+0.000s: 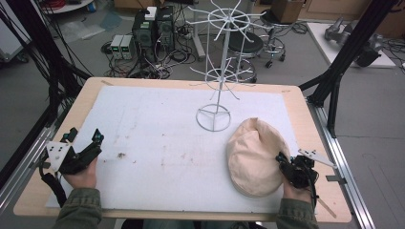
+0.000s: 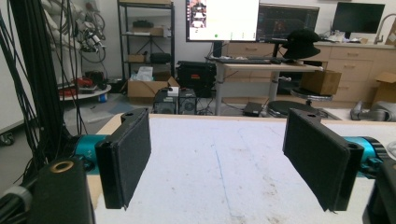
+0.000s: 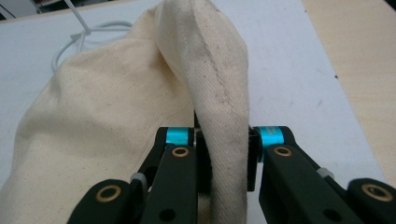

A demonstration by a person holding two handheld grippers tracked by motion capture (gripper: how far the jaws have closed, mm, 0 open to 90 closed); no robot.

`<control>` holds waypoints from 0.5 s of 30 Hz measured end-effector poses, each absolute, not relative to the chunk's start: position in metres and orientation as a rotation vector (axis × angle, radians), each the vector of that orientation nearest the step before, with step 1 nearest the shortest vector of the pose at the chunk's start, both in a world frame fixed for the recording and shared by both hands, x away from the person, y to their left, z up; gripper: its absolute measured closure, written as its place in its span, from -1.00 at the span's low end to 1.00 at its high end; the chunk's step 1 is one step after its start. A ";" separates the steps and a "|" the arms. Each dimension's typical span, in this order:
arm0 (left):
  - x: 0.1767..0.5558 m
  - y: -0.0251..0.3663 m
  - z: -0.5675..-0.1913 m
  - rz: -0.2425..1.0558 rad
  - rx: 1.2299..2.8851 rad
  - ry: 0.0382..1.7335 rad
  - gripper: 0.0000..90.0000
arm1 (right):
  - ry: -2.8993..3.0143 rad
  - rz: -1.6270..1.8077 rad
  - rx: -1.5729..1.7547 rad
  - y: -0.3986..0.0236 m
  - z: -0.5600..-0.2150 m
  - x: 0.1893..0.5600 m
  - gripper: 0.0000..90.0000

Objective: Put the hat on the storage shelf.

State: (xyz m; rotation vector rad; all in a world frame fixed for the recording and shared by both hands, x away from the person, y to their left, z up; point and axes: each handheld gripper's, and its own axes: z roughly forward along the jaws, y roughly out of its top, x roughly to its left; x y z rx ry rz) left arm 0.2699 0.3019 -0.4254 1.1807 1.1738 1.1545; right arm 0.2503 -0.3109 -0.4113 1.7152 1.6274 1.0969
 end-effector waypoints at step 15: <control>0.270 0.301 -0.425 1.153 1.186 1.172 -0.47 | 1.575 1.148 1.573 -0.303 -0.400 0.242 0.84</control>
